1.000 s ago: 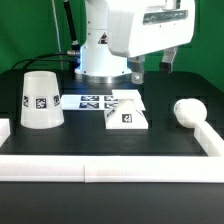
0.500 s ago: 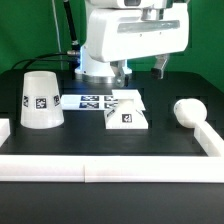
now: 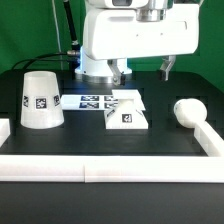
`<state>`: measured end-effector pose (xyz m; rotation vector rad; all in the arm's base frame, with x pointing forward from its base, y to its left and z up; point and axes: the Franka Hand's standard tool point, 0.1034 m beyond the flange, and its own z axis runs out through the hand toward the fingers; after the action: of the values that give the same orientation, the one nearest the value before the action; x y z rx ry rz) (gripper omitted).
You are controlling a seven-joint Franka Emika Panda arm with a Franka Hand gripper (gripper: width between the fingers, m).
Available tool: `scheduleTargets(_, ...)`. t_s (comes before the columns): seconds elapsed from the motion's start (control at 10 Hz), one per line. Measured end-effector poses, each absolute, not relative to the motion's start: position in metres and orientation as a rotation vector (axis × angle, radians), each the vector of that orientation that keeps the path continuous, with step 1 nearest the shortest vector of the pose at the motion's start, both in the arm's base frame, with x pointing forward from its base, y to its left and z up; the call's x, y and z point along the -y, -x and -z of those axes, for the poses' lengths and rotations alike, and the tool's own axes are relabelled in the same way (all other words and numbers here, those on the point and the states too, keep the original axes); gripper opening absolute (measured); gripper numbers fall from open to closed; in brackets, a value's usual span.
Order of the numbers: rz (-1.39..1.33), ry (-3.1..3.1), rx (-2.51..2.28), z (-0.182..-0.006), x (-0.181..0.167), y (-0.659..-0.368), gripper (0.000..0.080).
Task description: Assemble lamp
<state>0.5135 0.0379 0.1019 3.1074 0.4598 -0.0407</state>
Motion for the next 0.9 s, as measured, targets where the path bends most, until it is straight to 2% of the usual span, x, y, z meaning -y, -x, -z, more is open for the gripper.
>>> scheduleTargets(0.5, 0.085, -3.145, -0.041, -0.088, -0.035, -0.480, 0.0700)
scheduleTargets(0.9, 0.083, -3.146, -0.102, -0.088, -0.034, -0.482, 0.0700)
